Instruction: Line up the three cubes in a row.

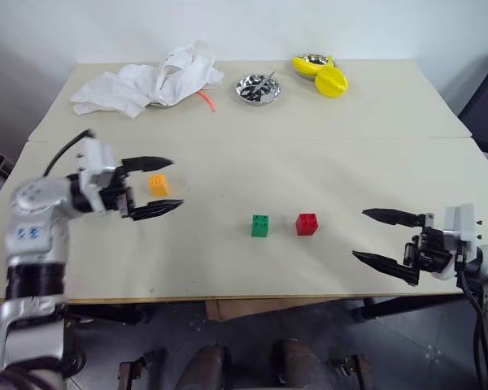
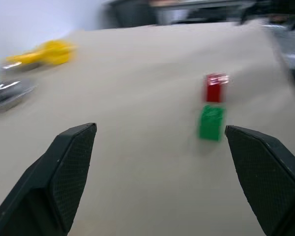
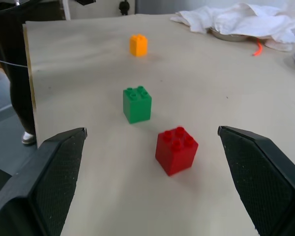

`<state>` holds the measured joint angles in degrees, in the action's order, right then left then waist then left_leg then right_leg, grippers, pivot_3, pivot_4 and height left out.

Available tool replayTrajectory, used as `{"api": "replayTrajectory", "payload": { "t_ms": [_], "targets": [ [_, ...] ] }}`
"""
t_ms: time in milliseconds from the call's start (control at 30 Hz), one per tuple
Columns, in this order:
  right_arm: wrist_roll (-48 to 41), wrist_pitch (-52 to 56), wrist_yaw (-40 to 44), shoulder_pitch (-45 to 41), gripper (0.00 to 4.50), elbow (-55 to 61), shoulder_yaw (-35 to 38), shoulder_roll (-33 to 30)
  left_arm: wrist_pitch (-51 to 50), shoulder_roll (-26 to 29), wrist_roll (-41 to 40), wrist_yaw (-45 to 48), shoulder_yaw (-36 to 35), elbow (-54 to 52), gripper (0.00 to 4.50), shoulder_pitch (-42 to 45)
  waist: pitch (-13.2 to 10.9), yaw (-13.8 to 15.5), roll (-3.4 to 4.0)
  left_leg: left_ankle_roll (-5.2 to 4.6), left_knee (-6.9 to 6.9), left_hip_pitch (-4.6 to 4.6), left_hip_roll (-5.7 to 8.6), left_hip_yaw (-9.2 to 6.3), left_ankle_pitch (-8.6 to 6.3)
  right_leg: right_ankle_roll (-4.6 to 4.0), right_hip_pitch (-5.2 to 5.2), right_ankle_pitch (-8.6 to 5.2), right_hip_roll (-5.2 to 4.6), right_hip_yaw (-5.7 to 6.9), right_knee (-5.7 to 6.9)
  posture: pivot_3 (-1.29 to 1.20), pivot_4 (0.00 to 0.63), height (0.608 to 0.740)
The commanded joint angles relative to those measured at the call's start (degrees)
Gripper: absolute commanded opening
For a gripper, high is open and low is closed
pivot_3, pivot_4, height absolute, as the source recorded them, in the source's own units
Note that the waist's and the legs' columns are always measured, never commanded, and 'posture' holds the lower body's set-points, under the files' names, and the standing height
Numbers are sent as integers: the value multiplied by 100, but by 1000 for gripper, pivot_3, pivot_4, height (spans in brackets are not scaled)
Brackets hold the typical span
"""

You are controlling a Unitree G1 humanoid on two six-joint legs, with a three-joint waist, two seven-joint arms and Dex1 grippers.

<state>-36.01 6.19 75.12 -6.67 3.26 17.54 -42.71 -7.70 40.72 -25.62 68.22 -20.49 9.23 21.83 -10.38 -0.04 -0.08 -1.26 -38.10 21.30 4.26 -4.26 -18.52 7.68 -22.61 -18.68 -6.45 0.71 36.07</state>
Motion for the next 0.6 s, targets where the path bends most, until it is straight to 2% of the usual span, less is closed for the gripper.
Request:
{"api": "replayTrajectory", "payload": {
  "t_ms": [33, 200, 300, 400, 533, 600],
  "targets": [
    [-13, -128, 79, -269, 4500, -152, -85, 69, -41, -136, -179, -912, -1143, -769, 4452, -1200, -1, 0, -2, 0, 3, 0, -2, 0, 0, 0, -1, 0, 1, -1, -1, 0, 150, 740],
    [116, -407, 345, -727, 4500, -573, -255, 108, 177, -854, -218, -1886, -2346, -1267, 4452, -3101, -1, 4, -3, -1, 2, -1, -2, 2, -3, -2, 4, -1, -1, -3, -14, 0, 150, 740],
    [143, -548, 405, -912, 4500, -759, -268, 128, 343, -1119, -309, -2198, -2633, -1164, 4452, -3564, 0, 118, -5, -2, -3, -4, -1, -2, -4, -3, 12, -1, -3, 1, -15, 0, 150, 740],
    [145, -577, 508, -1002, 4500, -878, -303, 107, 452, -1410, -375, -2398, -2607, -1364, 4452, -3856, 2, 179, -5, -2, -7, -4, 0, -4, -4, -7, 16, -2, -6, 2, -18, 0, 150, 740],
    [131, -591, 615, -1010, 4500, -936, -287, 86, 356, -1692, -406, -2550, -2199, -1978, 4452, -4104, 4, 163, -10, -8, -6, -5, 3, -1, -11, -8, 18, -1, -9, -1, -21, 0, 150, 740],
    [127, -599, 653, -1011, 4500, -970, -268, 80, 2, -1691, -423, -2837, -1885, -2333, 4452, -3970, 4, 152, -9, -7, -4, -4, 2, -1, -12, -8, 16, -1, -9, 0, -20, 0, 150, 740]
  ]
}}
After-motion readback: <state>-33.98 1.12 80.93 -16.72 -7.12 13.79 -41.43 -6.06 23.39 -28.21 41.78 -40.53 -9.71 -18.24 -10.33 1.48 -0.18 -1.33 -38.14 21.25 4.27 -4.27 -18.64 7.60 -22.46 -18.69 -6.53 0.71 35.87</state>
